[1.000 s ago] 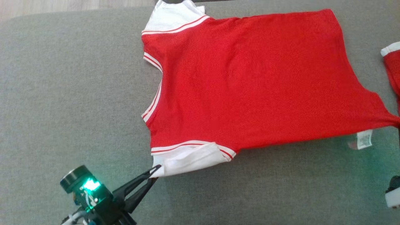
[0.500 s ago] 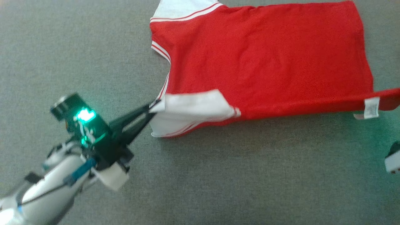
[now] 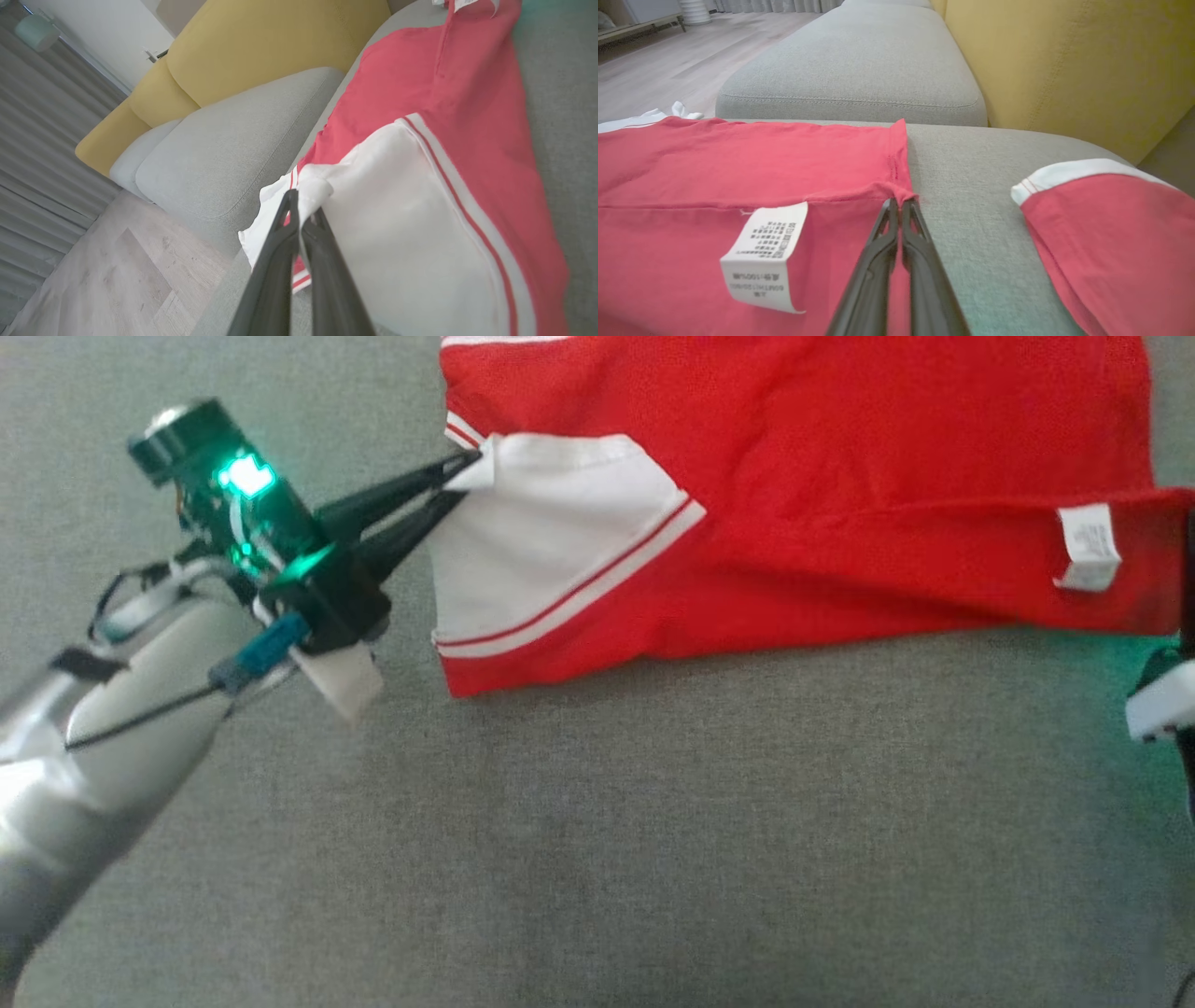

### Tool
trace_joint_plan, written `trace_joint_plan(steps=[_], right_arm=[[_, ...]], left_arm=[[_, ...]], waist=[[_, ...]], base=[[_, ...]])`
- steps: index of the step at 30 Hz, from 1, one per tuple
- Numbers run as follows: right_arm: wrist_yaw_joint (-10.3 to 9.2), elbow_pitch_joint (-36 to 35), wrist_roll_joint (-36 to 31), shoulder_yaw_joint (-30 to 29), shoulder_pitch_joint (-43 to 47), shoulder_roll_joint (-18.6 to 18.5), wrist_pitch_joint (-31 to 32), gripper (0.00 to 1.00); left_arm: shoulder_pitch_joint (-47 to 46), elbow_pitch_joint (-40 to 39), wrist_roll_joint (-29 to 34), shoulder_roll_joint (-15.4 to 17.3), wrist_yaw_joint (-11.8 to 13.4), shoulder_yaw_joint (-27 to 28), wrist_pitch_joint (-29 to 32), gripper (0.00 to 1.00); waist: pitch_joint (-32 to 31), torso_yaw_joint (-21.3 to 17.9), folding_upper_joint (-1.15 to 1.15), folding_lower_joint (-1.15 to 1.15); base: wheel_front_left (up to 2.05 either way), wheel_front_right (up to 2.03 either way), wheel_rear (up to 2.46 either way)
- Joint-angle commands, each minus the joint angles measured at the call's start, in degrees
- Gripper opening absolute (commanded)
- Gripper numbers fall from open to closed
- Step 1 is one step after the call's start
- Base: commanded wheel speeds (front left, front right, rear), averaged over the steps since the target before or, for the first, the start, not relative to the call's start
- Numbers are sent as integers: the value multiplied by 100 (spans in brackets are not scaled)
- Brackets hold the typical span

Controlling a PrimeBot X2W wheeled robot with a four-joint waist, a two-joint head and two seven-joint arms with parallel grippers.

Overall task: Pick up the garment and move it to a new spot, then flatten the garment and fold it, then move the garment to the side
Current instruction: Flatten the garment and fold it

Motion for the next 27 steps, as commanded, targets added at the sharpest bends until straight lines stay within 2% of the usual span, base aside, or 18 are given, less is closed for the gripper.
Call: trace_joint_plan(steps=[1,8,9,10,11,14,19,23,25,27], right_arm=[[-4,-105,-73,108,-143,-185,-78,0],[-4,417,-279,294,-777,-328,-280,0],[-4,503,-335,289,-839,-333,-294,49],[-4,581,-408,283,-891,-338,-318,100],[-4,651,-459,274,-931,-331,-364,100],[-4,827,-549,284,-965,-269,-524,100],[-4,990,-619,216,-785,-100,-921,100],[-4,1094,-643,123,-530,65,-1110,100],[-4,1144,-646,72,-413,133,-1172,100],[-4,1177,-649,32,-315,193,-1207,100]], left_arm=[[-387,4,-82,176,13,156,-58,0],[-1081,613,-334,19,12,-290,-101,0],[-1117,688,-362,-9,12,-308,-103,0],[-1128,763,-406,-47,12,-289,-104,22],[-1122,818,-440,-90,12,-260,-104,100],[-939,851,-547,-191,204,-83,-105,100],[-49,589,-1059,-327,949,494,-106,100],[1176,18,-1898,-658,1443,1160,-106,100],[1787,-205,-2177,-842,1630,1366,-107,100],[2270,-291,-2394,-1020,1681,1437,-107,100]], waist=[[99,-8,0,-1],[290,-13,0,-1],[299,-8,0,-1],[301,2,0,-1],[294,17,0,-1],[206,58,0,-1],[-58,110,0,-1],[-274,141,0,-1],[-361,152,0,-1],[-419,161,0,-1]], base=[[0,0,0],[0,0,0],[0,0,0],[0,0,0],[0,0,0],[0,0,0],[0,0,0],[0,0,0],[0,0,0],[0,0,0]])
